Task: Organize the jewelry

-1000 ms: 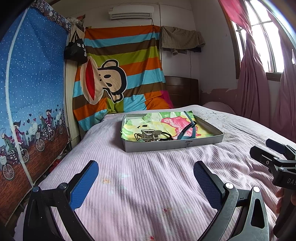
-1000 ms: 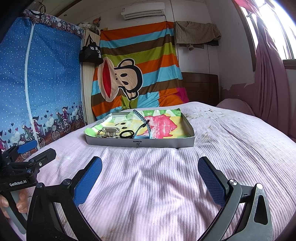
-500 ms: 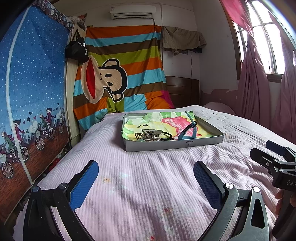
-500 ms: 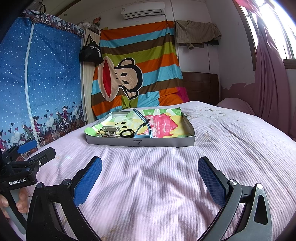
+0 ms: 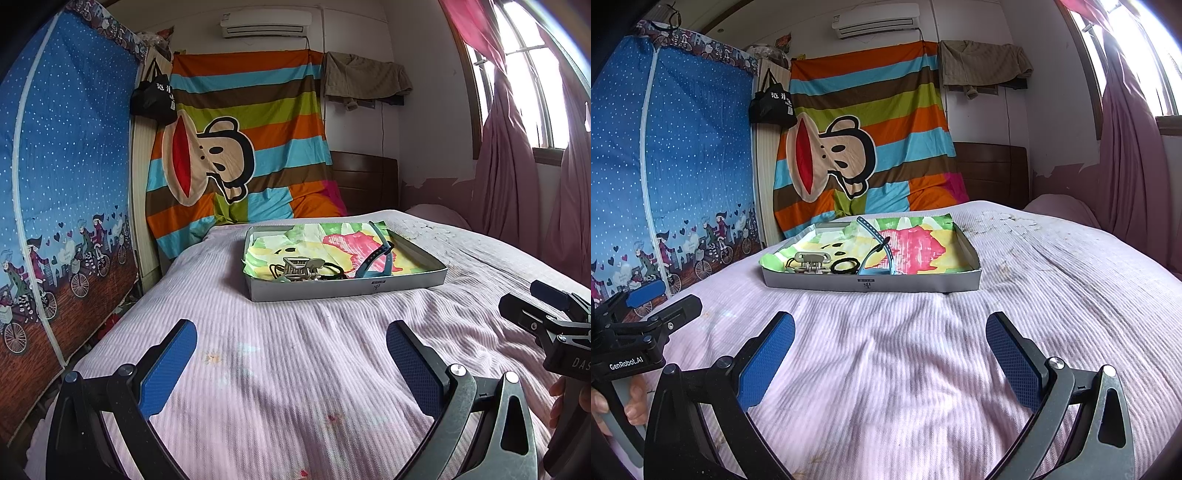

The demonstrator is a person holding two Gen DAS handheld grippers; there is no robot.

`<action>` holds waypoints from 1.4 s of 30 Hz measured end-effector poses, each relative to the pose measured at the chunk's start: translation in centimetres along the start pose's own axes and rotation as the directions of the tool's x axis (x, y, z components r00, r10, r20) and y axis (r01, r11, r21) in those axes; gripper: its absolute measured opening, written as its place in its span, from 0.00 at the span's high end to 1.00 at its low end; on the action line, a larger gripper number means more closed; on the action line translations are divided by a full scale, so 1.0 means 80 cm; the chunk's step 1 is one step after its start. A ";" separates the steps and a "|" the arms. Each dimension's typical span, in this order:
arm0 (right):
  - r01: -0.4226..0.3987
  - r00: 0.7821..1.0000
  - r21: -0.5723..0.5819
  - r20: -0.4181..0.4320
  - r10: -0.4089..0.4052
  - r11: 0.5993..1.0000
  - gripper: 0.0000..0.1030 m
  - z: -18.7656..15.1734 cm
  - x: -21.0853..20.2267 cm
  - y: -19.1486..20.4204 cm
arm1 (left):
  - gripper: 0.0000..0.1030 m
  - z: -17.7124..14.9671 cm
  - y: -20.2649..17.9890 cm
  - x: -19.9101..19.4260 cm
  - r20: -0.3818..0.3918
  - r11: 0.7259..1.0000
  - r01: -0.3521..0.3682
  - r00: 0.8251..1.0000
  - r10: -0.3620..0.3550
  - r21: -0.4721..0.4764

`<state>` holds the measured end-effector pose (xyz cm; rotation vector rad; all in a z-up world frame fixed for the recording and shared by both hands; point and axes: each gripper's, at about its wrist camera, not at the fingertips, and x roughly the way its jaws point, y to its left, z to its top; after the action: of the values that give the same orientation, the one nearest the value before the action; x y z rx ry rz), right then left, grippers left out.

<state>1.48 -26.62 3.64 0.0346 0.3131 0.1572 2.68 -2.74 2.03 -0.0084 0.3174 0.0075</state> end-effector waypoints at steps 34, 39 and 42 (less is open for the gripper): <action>0.000 1.000 0.001 -0.001 0.000 1.000 0.01 0.000 0.000 0.000 | 0.00 -0.004 -0.005 0.004 -0.018 0.999 -0.024 1.000 0.024 -0.023; 0.000 1.000 0.000 -0.003 0.000 1.000 0.01 -0.001 0.000 0.001 | 0.00 -0.003 -0.008 0.003 -0.015 1.000 -0.024 1.000 0.023 -0.017; -0.001 1.000 0.000 -0.003 0.001 1.000 0.01 -0.002 0.001 0.002 | 0.00 -0.002 -0.011 0.006 -0.014 1.000 -0.023 1.000 0.023 -0.013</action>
<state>1.45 -26.46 3.48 0.0345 0.3159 0.1583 3.08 -3.58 1.71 -0.0175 0.3310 0.0322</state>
